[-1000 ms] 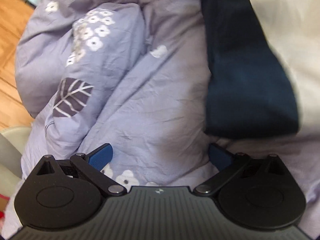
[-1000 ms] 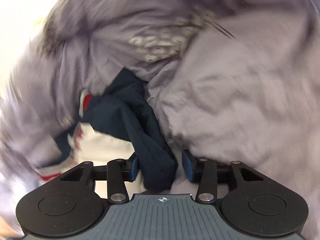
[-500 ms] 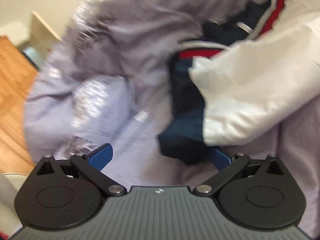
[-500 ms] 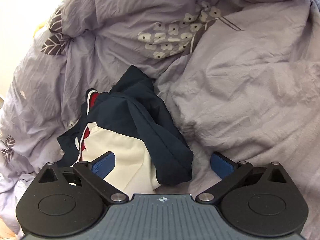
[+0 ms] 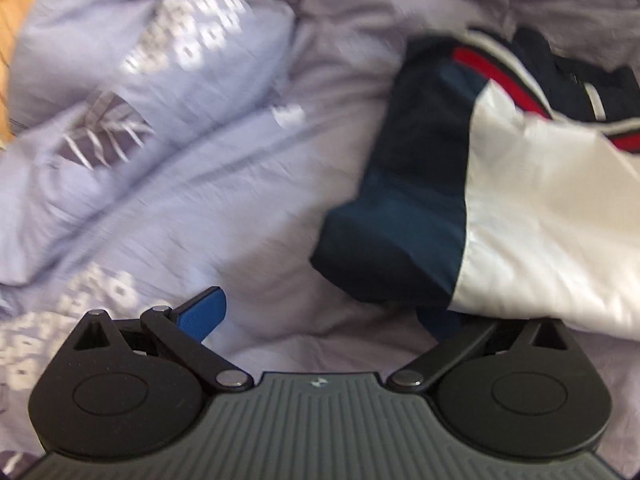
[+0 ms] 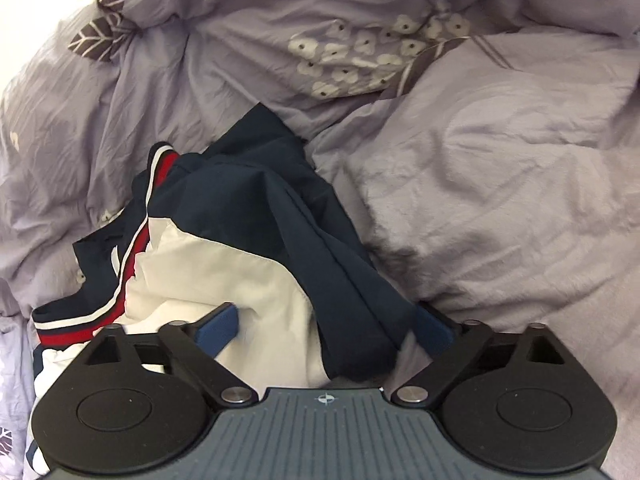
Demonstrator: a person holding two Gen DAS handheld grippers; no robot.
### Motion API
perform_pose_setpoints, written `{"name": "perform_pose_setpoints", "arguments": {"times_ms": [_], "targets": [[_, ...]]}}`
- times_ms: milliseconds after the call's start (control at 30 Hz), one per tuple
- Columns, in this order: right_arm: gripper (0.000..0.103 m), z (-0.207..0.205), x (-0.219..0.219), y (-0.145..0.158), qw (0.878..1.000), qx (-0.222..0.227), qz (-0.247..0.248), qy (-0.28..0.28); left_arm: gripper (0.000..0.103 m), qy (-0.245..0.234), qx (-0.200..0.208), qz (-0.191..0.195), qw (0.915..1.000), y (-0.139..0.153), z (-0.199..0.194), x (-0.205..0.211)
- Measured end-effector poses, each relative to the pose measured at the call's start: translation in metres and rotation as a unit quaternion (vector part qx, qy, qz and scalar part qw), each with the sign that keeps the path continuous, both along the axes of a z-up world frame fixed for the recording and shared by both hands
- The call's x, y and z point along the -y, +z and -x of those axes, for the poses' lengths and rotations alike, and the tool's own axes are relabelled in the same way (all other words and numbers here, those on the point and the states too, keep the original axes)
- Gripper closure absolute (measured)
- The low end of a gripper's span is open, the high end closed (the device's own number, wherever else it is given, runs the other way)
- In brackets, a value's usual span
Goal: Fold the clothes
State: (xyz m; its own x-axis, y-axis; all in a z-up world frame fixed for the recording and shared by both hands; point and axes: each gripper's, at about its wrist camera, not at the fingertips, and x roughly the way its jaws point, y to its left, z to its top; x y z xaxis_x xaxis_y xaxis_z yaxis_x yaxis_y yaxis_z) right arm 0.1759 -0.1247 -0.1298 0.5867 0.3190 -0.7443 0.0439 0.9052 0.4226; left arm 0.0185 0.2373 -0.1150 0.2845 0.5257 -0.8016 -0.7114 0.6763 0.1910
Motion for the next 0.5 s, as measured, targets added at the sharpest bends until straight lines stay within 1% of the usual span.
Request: {"name": "perform_pose_setpoints", "arguments": {"times_ms": [133,167,233,267,300,333,400,433,500], "targets": [[0.016,-0.004,-0.001,-0.001,1.000,-0.007,0.006,-0.002,0.000,0.021,-0.014,0.005,0.9997,-0.009,-0.015,-0.010],[0.019,-0.004,-0.002,0.000,1.000,-0.011,0.009,-0.004,0.000,0.027,-0.018,0.006,0.9995,-0.010,-0.015,-0.011],[0.037,-0.005,-0.004,0.002,1.000,-0.017,0.017,-0.007,0.001,0.039,-0.026,0.006,0.9989,-0.012,-0.015,-0.013],[0.040,-0.005,-0.005,0.005,1.000,-0.020,0.021,-0.005,0.004,0.045,-0.030,0.006,0.9985,-0.013,-0.015,-0.014],[0.043,-0.005,-0.006,0.007,0.999,-0.022,0.023,-0.004,0.004,0.051,-0.034,0.007,0.9981,-0.014,-0.015,-0.015],[0.044,-0.005,-0.005,0.008,0.999,-0.024,0.021,-0.005,0.004,0.057,-0.038,0.007,0.9976,-0.015,-0.016,-0.016],[0.043,-0.006,0.001,0.004,0.999,-0.029,-0.002,-0.017,0.001,0.069,-0.047,0.007,0.9965,-0.017,-0.016,-0.018],[0.039,-0.006,0.004,0.002,0.999,-0.030,-0.016,-0.023,0.000,0.075,-0.051,0.008,0.9958,-0.019,-0.016,-0.019],[0.035,-0.006,0.007,-0.002,0.998,-0.031,-0.035,-0.029,0.000,0.087,-0.059,0.008,0.9944,-0.021,-0.016,-0.020]]}}
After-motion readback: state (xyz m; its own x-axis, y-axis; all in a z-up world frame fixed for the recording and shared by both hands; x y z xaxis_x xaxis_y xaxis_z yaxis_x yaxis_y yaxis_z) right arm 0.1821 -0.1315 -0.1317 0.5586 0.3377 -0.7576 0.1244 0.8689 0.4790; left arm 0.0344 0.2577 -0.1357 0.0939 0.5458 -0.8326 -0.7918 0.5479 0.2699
